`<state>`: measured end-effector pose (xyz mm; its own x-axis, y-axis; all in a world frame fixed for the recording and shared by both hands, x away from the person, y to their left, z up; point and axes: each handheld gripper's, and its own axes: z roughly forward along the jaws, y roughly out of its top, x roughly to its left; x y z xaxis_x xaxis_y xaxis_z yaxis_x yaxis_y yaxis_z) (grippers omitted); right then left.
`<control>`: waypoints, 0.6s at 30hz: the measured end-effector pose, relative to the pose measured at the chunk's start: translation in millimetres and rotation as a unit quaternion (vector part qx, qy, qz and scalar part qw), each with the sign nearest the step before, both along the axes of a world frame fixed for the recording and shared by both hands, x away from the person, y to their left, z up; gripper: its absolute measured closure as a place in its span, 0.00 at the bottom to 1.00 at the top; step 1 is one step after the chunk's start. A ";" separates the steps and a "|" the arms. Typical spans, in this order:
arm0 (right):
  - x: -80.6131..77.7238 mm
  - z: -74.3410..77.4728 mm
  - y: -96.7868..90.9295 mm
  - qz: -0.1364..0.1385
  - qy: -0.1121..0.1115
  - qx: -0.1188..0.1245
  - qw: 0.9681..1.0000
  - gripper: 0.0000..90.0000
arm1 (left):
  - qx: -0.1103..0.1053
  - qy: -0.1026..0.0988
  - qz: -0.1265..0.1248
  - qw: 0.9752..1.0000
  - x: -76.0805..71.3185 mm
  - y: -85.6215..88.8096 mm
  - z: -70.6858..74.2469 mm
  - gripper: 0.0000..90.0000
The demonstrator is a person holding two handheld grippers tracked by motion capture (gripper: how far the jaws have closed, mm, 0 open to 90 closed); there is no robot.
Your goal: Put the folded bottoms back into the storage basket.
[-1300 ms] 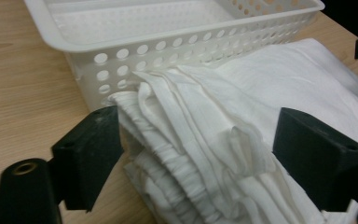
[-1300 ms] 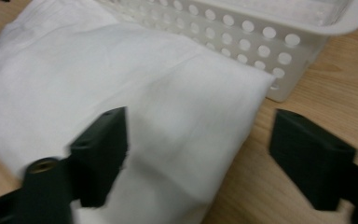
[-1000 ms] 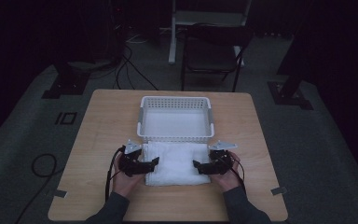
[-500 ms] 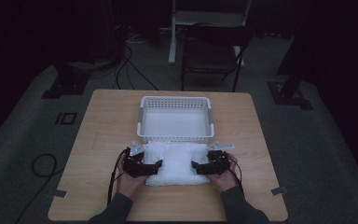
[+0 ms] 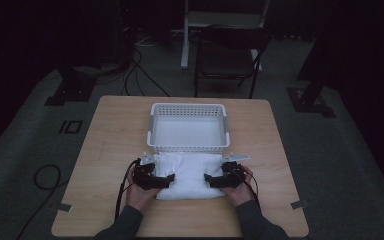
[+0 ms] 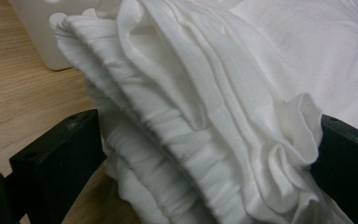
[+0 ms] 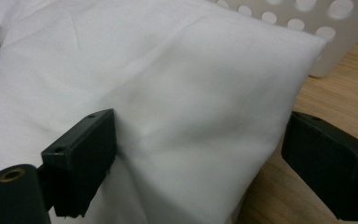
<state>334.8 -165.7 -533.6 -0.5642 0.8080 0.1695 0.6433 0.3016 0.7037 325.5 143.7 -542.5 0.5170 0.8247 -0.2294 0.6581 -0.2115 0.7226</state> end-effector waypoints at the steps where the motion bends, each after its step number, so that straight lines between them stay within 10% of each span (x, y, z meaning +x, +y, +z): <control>1: 0.4 -0.8 -0.3 -0.001 0.003 0.003 1.000 0.11 | -0.005 0.004 0.000 1.000 0.7 0.6 -1.1 0.01; 18: 11.9 -14.4 -10.7 0.006 0.067 0.071 0.995 0.12 | -0.040 0.031 0.004 0.999 3.5 3.6 -9.3 0.01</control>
<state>346.7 -176.4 -548.0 -0.5391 0.7638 0.3549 0.7308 0.2146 0.6480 329.0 147.3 -551.8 0.4926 0.8068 -0.3263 0.7034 -0.1484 0.6951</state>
